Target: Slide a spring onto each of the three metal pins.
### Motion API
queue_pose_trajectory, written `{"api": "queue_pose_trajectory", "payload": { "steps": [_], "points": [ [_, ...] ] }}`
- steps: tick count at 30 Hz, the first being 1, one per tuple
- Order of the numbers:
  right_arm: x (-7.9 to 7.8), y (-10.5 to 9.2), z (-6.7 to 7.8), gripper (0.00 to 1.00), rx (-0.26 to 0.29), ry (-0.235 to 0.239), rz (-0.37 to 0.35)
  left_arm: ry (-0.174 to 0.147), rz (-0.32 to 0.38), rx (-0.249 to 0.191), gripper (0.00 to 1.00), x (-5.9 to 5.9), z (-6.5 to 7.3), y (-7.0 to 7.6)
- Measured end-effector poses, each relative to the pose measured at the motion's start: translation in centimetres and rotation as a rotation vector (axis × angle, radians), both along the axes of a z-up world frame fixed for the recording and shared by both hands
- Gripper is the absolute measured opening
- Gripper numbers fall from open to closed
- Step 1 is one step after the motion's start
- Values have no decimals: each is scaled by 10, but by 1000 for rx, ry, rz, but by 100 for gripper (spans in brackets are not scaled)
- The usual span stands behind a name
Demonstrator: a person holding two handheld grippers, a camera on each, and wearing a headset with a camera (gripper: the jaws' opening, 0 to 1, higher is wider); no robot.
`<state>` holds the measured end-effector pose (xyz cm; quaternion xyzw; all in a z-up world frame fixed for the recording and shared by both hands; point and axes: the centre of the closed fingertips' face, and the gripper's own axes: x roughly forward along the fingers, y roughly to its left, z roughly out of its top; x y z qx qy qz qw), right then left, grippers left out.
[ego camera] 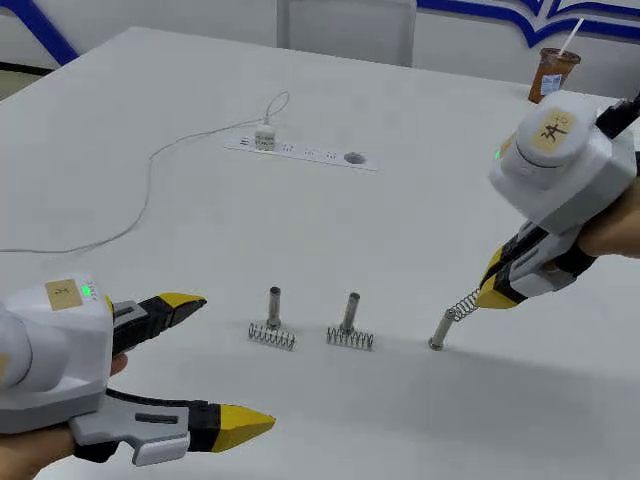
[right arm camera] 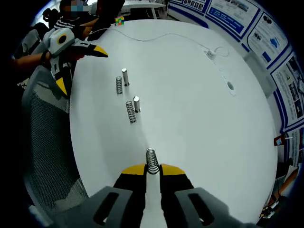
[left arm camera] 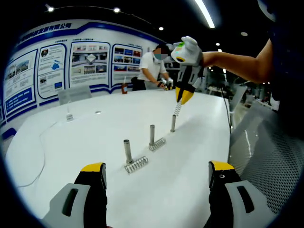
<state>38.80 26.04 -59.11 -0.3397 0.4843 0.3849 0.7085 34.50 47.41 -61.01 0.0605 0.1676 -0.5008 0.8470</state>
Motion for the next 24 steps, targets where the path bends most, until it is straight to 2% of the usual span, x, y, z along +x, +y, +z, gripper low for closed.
{"api": "queue_pose_trajectory", "payload": {
  "steps": [9, 18, 24],
  "points": [
    [3, 2, -2, 11, -42, 28, 26, 2, 0, 3, 91, -1, -1, 0],
    [8, 10, -8, 11, -115, 89, 70, 0, -6, 5, 91, -1, 0, -2],
    [11, 14, -16, 11, -136, 118, 81, 1, -4, 8, 91, -2, -1, -1]
  ]
}}
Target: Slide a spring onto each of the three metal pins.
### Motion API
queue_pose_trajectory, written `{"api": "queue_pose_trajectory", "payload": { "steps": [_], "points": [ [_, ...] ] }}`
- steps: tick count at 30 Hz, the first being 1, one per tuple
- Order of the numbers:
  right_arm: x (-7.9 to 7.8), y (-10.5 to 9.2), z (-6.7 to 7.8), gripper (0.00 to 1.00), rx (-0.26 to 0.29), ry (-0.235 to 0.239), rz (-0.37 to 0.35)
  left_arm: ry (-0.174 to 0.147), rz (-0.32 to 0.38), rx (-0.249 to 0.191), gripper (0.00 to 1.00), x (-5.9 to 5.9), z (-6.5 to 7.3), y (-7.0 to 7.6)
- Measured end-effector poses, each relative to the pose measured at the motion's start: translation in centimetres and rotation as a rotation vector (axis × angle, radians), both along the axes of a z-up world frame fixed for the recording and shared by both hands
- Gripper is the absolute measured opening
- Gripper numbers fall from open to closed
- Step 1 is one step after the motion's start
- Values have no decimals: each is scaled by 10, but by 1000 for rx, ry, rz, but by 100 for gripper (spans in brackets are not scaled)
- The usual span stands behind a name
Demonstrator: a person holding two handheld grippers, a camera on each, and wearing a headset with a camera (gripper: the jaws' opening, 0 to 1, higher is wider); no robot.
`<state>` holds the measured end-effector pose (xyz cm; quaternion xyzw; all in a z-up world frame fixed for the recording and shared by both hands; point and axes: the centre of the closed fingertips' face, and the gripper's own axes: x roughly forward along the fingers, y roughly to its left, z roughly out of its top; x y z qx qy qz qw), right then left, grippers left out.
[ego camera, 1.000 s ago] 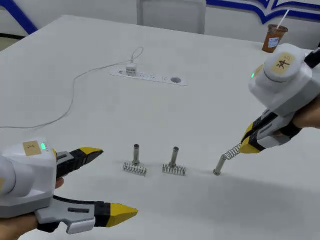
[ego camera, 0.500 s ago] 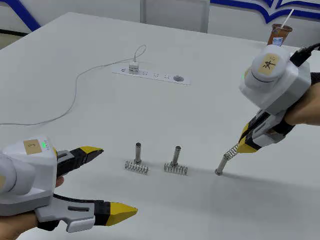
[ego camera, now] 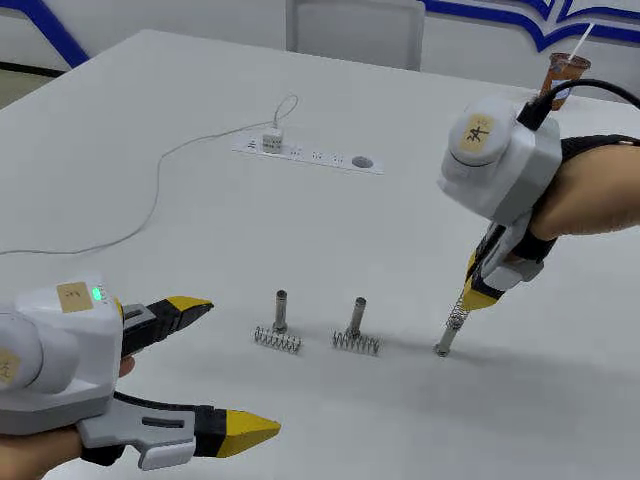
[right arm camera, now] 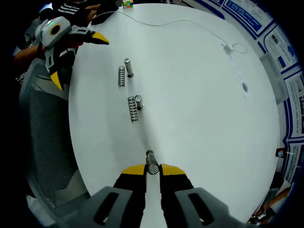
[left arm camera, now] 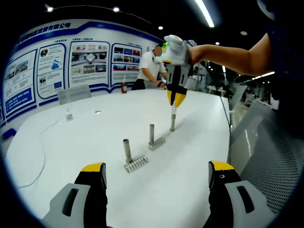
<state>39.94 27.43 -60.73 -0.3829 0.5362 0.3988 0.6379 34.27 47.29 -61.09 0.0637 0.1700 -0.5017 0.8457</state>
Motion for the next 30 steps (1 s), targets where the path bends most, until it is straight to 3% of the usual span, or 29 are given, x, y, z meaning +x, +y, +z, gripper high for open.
{"api": "queue_pose_trajectory", "payload": {
  "steps": [14, 30],
  "points": [
    [-2, 1, -33, 11, 54, 12, -64, 3, -4, 6, 91, 0, 0, -2],
    [0, 3, -41, 11, 32, 8, -63, 4, -5, 0, 90, 2, 0, -4]
  ]
}}
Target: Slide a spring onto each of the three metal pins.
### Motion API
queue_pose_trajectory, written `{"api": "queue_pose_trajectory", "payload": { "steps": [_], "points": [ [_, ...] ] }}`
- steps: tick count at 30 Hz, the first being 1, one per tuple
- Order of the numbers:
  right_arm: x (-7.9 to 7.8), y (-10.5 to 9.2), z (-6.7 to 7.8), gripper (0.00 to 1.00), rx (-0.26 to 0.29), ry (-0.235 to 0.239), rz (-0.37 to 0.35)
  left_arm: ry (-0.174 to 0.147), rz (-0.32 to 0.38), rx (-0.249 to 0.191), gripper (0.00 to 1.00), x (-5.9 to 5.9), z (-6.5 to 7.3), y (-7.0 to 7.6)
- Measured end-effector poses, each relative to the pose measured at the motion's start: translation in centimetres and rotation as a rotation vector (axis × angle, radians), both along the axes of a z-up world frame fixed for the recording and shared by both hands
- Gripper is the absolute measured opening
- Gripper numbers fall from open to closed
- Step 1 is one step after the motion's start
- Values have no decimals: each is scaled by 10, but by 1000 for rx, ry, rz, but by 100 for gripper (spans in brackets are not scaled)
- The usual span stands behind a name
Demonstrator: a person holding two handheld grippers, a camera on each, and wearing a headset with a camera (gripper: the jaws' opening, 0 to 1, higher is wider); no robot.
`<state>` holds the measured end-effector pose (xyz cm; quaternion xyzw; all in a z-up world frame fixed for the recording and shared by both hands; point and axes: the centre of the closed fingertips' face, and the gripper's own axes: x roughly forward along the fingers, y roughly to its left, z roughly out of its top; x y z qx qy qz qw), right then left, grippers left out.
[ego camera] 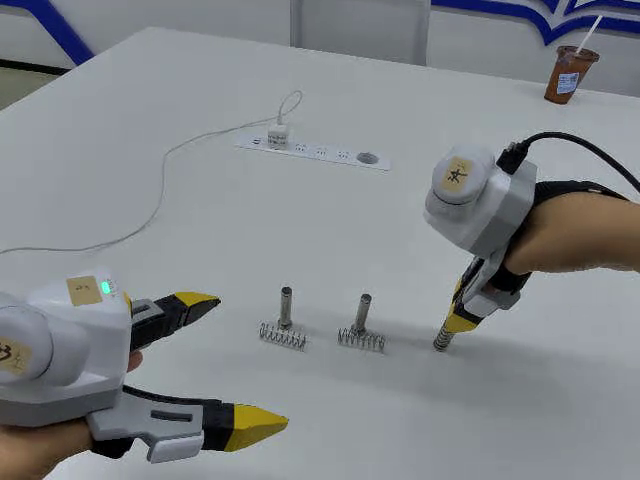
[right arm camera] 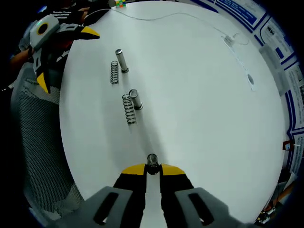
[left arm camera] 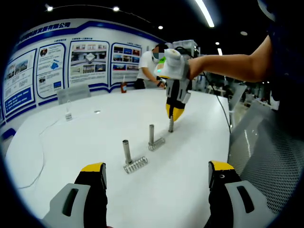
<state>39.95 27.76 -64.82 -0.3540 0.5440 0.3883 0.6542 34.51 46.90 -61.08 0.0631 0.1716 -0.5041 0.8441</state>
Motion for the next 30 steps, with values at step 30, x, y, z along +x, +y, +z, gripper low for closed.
{"api": "queue_pose_trajectory", "payload": {
  "steps": [30],
  "points": [
    [-9, 33, 45, 22, 237, -240, 55, 12, -17, -10, 87, 1, 3, -6]
  ]
}}
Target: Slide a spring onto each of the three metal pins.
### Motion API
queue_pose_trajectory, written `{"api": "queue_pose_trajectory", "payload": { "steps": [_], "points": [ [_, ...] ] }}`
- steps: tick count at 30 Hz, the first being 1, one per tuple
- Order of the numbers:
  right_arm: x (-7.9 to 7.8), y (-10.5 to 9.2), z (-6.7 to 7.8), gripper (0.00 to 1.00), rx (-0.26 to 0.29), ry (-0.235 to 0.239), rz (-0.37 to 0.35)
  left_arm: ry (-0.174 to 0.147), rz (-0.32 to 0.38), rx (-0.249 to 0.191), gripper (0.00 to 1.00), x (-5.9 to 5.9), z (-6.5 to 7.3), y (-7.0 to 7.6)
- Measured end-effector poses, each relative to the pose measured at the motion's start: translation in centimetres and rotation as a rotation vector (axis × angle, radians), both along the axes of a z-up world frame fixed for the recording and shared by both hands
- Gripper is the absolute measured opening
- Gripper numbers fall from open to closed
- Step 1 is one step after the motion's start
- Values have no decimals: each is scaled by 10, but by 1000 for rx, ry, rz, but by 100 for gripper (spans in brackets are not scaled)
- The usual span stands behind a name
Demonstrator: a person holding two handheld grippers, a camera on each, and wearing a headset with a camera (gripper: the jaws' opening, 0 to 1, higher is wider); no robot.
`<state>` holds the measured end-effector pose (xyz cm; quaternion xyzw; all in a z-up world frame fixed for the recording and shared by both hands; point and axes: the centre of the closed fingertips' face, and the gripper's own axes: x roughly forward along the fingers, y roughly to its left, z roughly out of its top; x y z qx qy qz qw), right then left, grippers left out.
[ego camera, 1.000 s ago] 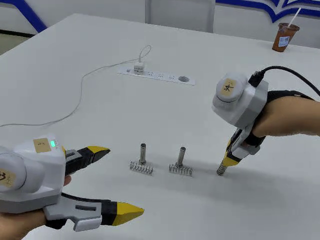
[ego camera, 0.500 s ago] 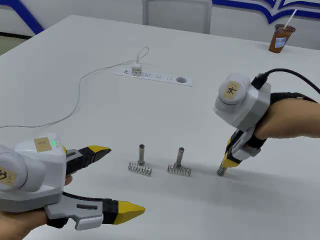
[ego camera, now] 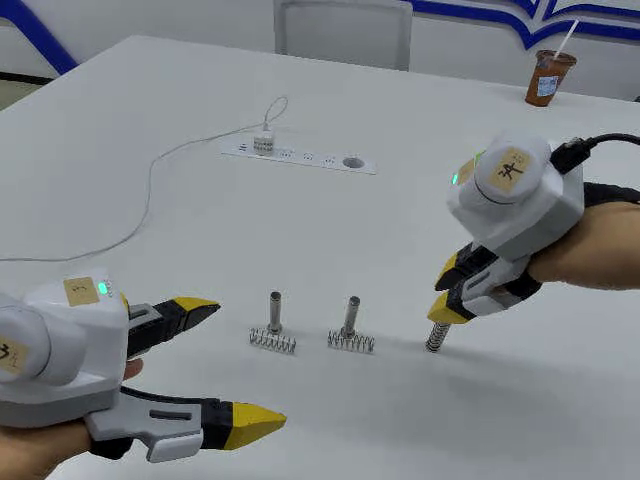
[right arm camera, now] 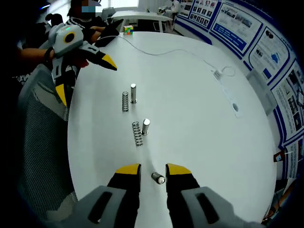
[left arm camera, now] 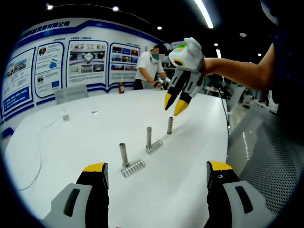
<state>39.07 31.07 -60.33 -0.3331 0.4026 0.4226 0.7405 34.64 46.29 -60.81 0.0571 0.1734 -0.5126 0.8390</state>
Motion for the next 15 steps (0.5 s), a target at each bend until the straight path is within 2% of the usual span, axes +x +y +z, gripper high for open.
{"api": "queue_pose_trajectory", "payload": {
  "steps": [1, 9, 15],
  "points": [
    [-2, 6, -2, 21, 16, 3, 8, 2, -1, 1, 87, 0, 0, 0],
    [-4, 31, -31, 20, 26, 39, 57, 7, -5, 4, 85, -3, 1, -1],
    [4, 46, -50, 18, 40, 63, 82, 11, 1, 6, 84, -3, 1, 1]
  ]
}}
